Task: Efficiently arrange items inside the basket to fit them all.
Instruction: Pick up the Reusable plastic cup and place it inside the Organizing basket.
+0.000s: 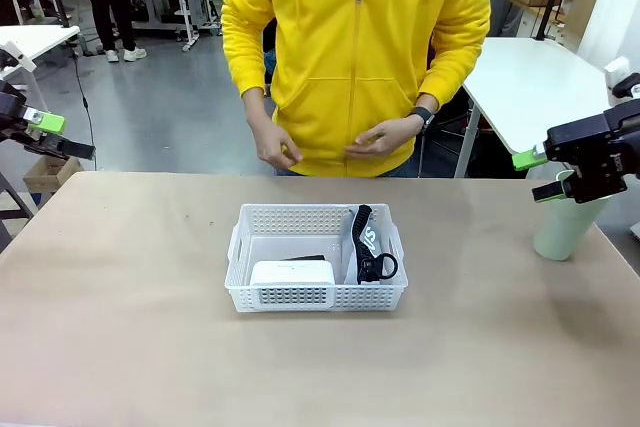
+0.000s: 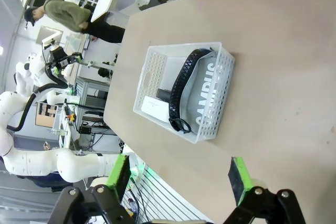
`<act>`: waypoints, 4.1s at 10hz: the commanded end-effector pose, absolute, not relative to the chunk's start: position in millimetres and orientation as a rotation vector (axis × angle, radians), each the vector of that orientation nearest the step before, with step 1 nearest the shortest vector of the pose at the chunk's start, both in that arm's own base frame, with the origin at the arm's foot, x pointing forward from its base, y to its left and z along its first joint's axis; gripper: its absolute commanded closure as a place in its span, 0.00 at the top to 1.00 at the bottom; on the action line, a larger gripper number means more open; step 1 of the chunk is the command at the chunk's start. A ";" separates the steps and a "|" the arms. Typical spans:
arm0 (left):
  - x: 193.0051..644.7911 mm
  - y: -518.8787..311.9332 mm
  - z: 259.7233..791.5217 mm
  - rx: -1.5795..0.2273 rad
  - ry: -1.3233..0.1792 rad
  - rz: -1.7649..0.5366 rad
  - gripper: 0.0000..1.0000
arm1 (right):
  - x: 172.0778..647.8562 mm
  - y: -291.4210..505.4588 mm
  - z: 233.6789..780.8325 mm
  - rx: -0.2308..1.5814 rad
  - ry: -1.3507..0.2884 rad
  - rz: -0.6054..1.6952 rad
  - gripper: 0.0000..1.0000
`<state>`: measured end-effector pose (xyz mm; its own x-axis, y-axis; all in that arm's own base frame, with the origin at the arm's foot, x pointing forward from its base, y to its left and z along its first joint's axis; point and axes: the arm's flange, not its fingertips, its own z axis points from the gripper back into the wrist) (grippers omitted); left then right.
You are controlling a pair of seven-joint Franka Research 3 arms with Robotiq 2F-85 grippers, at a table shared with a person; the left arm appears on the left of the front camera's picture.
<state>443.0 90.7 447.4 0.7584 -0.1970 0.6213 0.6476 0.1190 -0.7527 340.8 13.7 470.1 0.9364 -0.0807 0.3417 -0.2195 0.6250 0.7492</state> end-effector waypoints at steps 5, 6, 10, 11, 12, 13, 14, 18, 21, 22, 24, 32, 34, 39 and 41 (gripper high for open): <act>439.8 90.5 448.7 -1.307 -0.416 -0.645 1.00 | 310.6 -132.9 442.5 0.744 -0.591 0.135 1.00; 439.8 90.5 448.7 -1.307 -0.416 -0.645 1.00 | 302.4 -160.2 431.6 0.739 -0.630 0.122 1.00; 439.8 90.5 448.7 -1.307 -0.416 -0.645 1.00 | 286.0 -228.1 365.4 0.696 -0.747 -0.004 1.00; 439.8 90.5 448.7 -1.307 -0.416 -0.645 1.00 | 285.2 -227.2 367.4 0.729 -0.782 -0.043 1.00; 439.8 90.5 448.7 -1.307 -0.416 -0.645 1.00 | 277.1 -234.7 383.9 0.674 -0.710 -0.002 1.00; 439.8 90.5 448.7 -1.307 -0.416 -0.645 1.00 | 277.1 -234.7 383.9 0.674 -0.710 -0.002 1.00; 439.8 90.5 448.7 -1.307 -0.416 -0.645 1.00 | 277.1 -234.7 383.9 0.674 -0.710 -0.002 1.00; 439.8 90.5 448.7 -1.307 -0.416 -0.645 1.00 | 308.4 -220.5 352.2 0.584 -0.920 0.300 1.00; 439.8 90.5 448.7 -1.307 -0.416 -0.645 1.00 | 305.0 -216.9 314.1 0.460 -1.068 0.547 1.00; 439.8 90.5 448.7 -1.307 -0.416 -0.645 1.00 | 304.2 -207.8 306.3 0.326 -1.066 0.632 1.00; 439.8 90.5 448.7 -1.307 -0.416 -0.645 1.00 | 310.6 -187.7 289.8 0.319 -1.082 0.837 1.00; 439.8 90.5 448.7 -1.307 -0.416 -0.645 1.00 | 353.7 -171.4 229.3 0.240 -1.054 0.883 1.00; 439.8 90.5 448.7 -1.307 -0.416 -0.645 1.00 | 356.8 -177.9 220.6 0.323 -1.029 0.846 1.00; 439.8 90.5 448.7 -1.307 -0.416 -0.645 1.00 | 364.2 -185.0 211.2 0.397 -1.019 0.783 1.00; 439.8 90.5 448.7 -1.307 -0.416 -0.645 1.00 | 372.9 -188.6 208.4 0.450 -1.050 0.738 1.00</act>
